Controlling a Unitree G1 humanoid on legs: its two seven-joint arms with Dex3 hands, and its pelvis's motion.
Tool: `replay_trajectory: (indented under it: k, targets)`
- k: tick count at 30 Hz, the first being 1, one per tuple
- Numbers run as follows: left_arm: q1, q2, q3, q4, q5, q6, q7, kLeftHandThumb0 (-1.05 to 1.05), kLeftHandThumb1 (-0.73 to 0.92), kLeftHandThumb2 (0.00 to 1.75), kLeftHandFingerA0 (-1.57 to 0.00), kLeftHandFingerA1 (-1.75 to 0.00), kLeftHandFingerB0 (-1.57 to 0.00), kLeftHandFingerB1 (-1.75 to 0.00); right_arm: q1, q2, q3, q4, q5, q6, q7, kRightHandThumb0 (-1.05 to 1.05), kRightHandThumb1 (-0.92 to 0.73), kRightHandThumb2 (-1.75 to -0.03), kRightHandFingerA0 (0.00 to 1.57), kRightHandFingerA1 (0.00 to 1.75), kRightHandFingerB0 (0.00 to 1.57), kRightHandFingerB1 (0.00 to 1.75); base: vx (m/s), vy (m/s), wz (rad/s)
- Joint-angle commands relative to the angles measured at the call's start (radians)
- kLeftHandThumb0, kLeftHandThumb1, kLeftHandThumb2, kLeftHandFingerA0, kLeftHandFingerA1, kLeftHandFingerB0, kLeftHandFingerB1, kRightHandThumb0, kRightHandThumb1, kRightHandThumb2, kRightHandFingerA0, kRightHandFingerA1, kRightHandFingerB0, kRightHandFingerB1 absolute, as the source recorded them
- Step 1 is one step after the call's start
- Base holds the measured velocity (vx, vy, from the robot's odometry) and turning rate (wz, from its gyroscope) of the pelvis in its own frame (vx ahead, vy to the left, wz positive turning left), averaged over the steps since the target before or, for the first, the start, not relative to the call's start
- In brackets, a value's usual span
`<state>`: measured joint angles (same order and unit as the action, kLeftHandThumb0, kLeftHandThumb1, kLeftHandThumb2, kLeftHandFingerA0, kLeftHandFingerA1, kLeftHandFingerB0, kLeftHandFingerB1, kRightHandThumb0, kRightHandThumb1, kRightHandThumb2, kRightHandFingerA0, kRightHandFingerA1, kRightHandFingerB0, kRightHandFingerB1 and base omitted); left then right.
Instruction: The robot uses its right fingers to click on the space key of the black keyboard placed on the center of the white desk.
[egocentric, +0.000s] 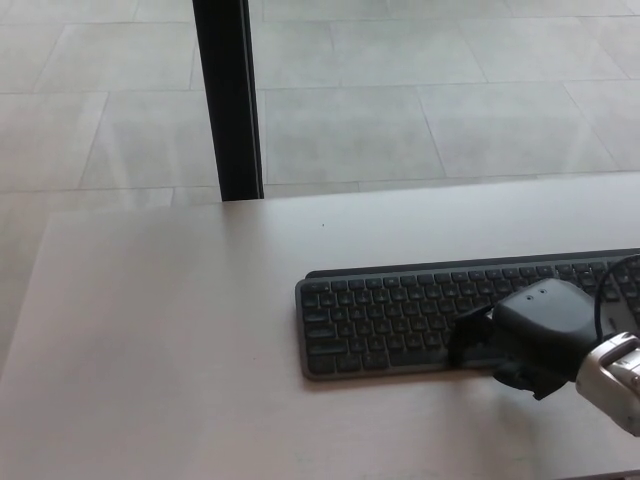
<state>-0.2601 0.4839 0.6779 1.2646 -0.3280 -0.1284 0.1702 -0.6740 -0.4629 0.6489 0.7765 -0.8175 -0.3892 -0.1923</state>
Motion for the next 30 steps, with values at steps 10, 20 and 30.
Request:
replay_trajectory:
  k: [10, 20, 30]
  targets:
    - [-0.008, 0.029, 0.009, 0.003, -0.024, -0.03, -0.007, -0.55, 0.55, 0.57, -0.85, -0.72, -0.75, -0.6, 0.056, -0.004, 0.027, 0.04, -0.03, 0.002, 0.026, -0.26, -0.64, -0.66, 0.82, 1.59, 0.69, 0.54, 0.0, 0.0, 0.0]
    - [-0.016, 0.032, 0.006, 0.001, -0.021, -0.029, 0.0, -0.57, 0.55, 0.57, -0.84, -0.67, -0.71, -0.57, 0.066, -0.01, 0.06, 0.029, -0.061, 0.023, 0.021, -0.26, -0.65, -0.64, 0.78, 1.52, 0.69, 0.51, 0.0, 0.0, 0.0]
    - [-0.015, 0.032, 0.001, 0.004, -0.019, -0.04, -0.014, -0.59, 0.56, 0.57, -0.82, -0.68, -0.73, -0.58, 0.063, -0.009, 0.081, 0.057, -0.06, 0.041, -0.009, -0.24, -0.63, -0.64, 0.79, 1.52, 0.69, 0.53, 0.0, 0.0, 0.0]
